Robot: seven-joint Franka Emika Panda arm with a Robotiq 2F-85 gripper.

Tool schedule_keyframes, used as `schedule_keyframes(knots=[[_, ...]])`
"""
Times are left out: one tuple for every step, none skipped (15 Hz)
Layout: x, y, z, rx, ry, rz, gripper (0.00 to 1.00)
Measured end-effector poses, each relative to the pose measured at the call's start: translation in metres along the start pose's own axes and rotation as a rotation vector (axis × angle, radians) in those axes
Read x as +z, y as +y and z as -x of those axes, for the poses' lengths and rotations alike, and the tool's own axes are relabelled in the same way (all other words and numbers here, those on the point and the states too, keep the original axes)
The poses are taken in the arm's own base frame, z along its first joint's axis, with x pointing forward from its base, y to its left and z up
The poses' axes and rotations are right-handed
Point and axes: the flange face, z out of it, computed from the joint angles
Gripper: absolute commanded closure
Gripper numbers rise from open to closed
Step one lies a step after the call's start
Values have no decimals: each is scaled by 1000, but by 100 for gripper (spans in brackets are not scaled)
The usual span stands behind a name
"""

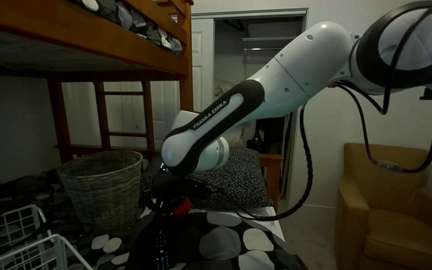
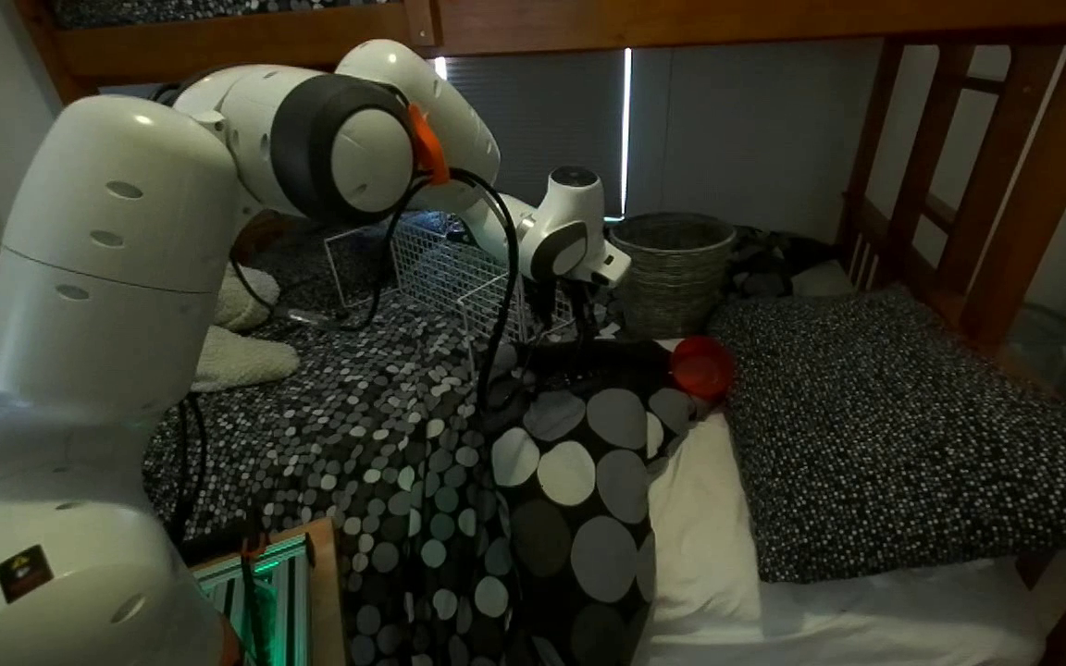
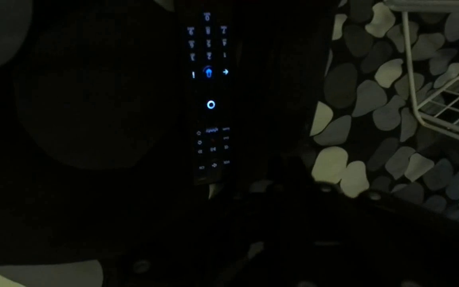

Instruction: Put the black remote control on the white bedsheet

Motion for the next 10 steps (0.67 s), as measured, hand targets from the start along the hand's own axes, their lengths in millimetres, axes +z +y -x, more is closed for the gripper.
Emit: schedule_keyframes(knots=[[-3,1,3,-1,-16,10,51],[-3,4,6,-1,-36,24,44],[1,6,10,-2,-57,37,37],[7,8,14,-3,-75,50,29],[14,10,18,-4,-86,59,22],[23,13,22,-5,-97,68,15],[32,15,24,-5,-106,75,7],[41,17,27,-8,-111,81,1],[49,19,29,-10,-115,86,0],[55,20,31,-11,-119,93,0]])
